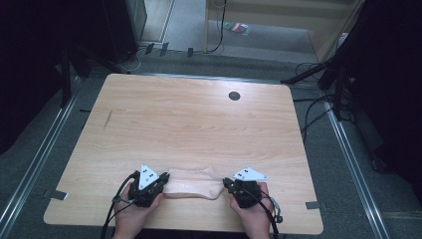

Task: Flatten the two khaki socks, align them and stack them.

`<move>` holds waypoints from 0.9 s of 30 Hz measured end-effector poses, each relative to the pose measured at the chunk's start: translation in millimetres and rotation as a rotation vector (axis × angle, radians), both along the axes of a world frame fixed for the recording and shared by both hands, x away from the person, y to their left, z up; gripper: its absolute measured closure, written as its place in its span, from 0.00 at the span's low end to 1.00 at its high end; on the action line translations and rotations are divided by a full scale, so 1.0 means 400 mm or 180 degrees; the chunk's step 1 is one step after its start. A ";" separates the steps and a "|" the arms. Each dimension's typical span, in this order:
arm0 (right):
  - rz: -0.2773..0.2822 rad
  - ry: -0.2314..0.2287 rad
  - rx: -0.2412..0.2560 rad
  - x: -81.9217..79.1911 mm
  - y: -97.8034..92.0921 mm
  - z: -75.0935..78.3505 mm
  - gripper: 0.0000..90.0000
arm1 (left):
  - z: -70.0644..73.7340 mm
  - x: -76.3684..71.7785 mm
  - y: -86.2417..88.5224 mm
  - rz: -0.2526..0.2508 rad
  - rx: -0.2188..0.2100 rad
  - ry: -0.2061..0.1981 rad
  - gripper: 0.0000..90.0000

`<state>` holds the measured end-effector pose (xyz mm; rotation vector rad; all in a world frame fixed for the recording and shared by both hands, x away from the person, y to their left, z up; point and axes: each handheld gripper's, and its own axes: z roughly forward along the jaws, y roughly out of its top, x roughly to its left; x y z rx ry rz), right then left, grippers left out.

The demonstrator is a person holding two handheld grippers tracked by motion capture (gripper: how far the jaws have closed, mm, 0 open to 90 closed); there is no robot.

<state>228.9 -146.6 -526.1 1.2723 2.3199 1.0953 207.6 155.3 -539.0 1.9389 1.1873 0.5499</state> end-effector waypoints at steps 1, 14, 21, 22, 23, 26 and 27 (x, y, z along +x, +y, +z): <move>0.0001 0.0007 0.0005 0.000 0.000 0.000 0.99 | -0.001 0.002 0.003 0.0007 -0.0013 0.0015 0.98; 0.0070 -0.0202 0.0258 -0.002 0.003 -0.003 0.48 | -0.030 0.023 0.007 -0.0121 -0.0203 -0.0057 0.45; -0.0041 -0.0369 0.0613 -0.001 -0.028 0.021 0.16 | -0.008 0.026 0.046 0.0030 -0.0639 -0.0038 0.15; -0.0052 -0.0383 0.0625 0.000 -0.033 0.022 0.15 | -0.003 0.024 0.052 0.0042 -0.0677 -0.0084 0.14; -0.0061 -0.0399 0.0631 0.001 -0.037 0.023 0.14 | 0.003 0.023 0.059 0.0048 -0.0699 -0.0116 0.13; -0.0159 -0.0487 0.0572 0.003 -0.048 0.024 0.14 | 0.014 0.018 0.079 0.0032 -0.0720 -0.0210 0.08; -0.0190 -0.0488 0.0592 0.005 -0.054 0.024 0.14 | 0.015 0.017 0.086 0.0026 -0.0756 -0.0225 0.08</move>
